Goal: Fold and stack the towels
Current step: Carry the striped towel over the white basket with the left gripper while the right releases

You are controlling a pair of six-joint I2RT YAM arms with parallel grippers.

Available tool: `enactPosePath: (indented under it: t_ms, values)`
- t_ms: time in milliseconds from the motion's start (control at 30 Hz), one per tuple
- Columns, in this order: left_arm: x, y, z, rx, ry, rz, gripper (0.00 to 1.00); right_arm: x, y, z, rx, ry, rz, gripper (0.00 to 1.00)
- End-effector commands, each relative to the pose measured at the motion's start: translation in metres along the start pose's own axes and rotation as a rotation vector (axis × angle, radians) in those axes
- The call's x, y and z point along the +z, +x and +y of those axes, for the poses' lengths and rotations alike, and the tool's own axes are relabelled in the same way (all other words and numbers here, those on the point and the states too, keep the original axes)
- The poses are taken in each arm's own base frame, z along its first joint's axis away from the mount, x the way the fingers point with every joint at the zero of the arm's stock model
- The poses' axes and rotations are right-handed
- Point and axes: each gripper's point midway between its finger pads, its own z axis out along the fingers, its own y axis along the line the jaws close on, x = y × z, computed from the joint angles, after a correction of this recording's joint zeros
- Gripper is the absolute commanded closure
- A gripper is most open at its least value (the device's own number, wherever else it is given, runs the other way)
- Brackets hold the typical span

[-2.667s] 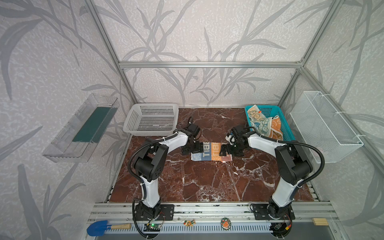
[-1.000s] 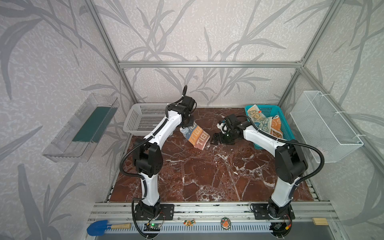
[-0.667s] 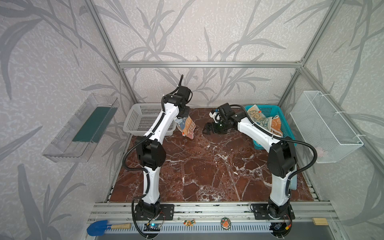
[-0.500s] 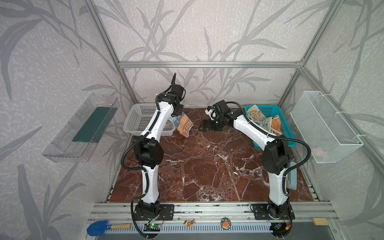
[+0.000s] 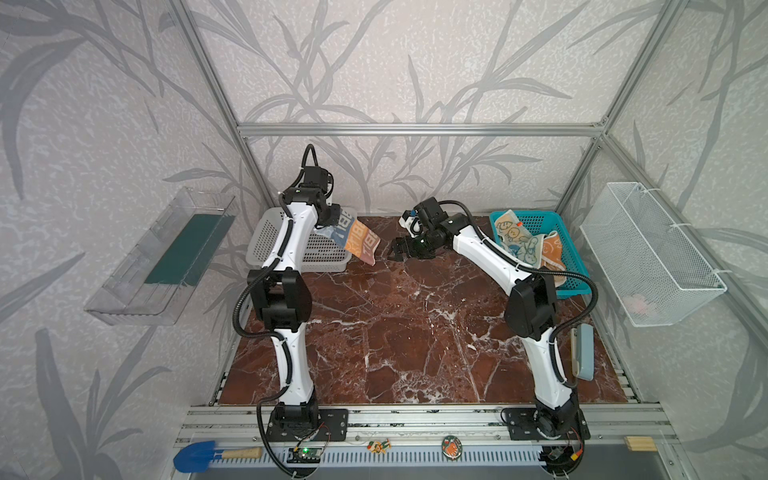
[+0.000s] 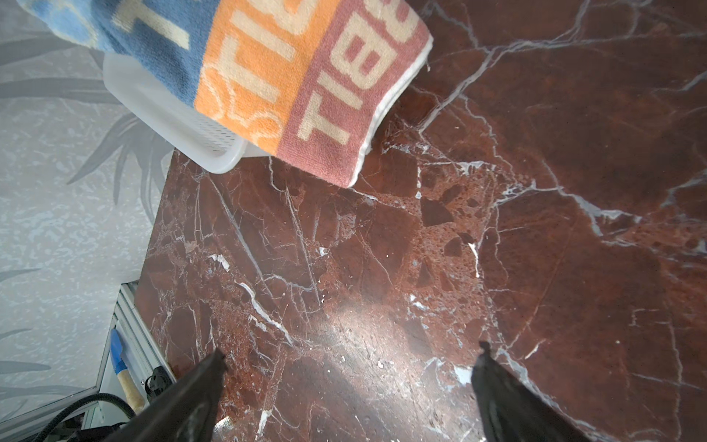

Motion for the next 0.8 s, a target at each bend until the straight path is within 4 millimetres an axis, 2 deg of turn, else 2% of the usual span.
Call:
enactPosePath:
  t_ms: [0,200,533,767]
  values:
    - [0.020,0.006,0.008,-0.023,0.057,0.001,1.00,0.006,0.002,0.005,-0.014,-0.005,0.025,0.01]
    - [0.040,0.027,0.039,-0.039,-0.029,0.057,1.00,0.010,-0.005,0.008,-0.027,-0.001,0.022,0.01]
    - [0.076,0.051,0.060,-0.009,-0.117,0.110,1.00,0.015,-0.011,0.027,-0.053,-0.007,0.025,0.01]
    - [0.103,0.073,0.074,0.019,-0.202,0.163,1.00,0.011,-0.015,0.029,-0.058,0.001,0.019,0.01]
